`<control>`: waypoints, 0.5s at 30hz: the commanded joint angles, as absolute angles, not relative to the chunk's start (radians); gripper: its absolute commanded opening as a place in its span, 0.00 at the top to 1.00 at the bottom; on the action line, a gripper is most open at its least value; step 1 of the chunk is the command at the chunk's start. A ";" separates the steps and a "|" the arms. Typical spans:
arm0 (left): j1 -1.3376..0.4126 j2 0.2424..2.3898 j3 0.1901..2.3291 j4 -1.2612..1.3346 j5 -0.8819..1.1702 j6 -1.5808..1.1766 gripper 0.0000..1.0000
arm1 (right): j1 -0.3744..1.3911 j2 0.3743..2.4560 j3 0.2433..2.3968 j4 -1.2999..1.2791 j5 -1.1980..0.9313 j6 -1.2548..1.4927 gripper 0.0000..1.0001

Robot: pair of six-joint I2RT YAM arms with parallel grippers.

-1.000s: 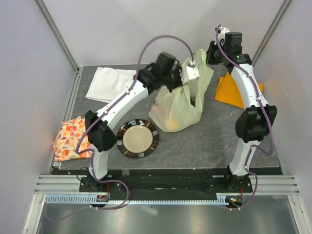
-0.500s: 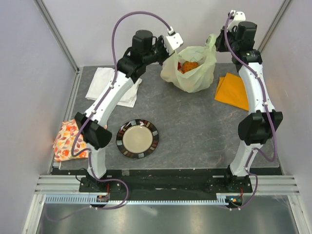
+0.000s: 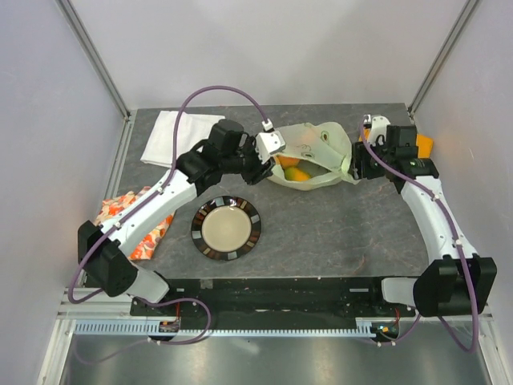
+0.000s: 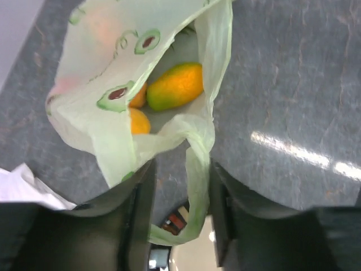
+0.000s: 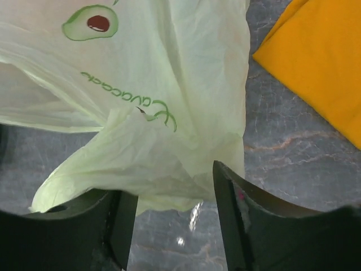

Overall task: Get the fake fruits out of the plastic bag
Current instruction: Adjust the plastic bag at the center of the board.

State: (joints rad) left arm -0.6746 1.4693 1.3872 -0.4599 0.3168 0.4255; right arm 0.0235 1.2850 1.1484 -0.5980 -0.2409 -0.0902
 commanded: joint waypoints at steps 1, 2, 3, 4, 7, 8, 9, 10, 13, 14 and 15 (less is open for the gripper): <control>-0.678 1.392 1.371 -0.459 0.307 0.296 0.38 | 0.023 1.191 1.367 -0.707 -0.284 -0.202 0.36; -0.677 1.379 1.388 -0.463 0.281 0.234 0.35 | 0.021 1.184 1.414 -0.730 -0.351 -0.236 0.36; -0.673 1.368 1.400 -0.468 0.229 0.192 0.29 | 0.025 1.181 1.460 -0.739 -0.388 -0.247 0.35; -0.667 1.349 1.416 -0.475 0.213 0.096 0.25 | 0.025 1.186 1.539 -0.748 -0.429 -0.255 0.35; -0.649 1.321 1.453 -0.520 0.219 -0.048 0.21 | 0.061 1.235 1.630 -0.787 -0.503 -0.255 0.39; -0.646 1.313 1.466 -0.528 0.228 -0.072 0.21 | 0.096 1.250 1.637 -0.805 -0.509 -0.259 0.41; -0.643 1.316 1.473 -0.549 0.247 -0.095 0.21 | 0.115 1.264 1.635 -0.811 -0.515 -0.273 0.43; -0.637 1.315 1.477 -0.552 0.259 -0.116 0.21 | 0.136 1.293 1.622 -0.813 -0.525 -0.278 0.49; -0.579 1.321 1.448 -0.571 0.296 -0.310 0.18 | 0.251 1.369 1.611 -0.844 -0.560 -0.313 0.56; -0.513 1.324 1.436 -0.569 0.345 -0.351 0.18 | 0.268 1.388 1.606 -0.863 -0.563 -0.325 0.58; -0.485 1.336 1.428 -0.566 0.436 -0.385 0.18 | 0.282 1.402 1.589 -0.867 -0.564 -0.342 0.60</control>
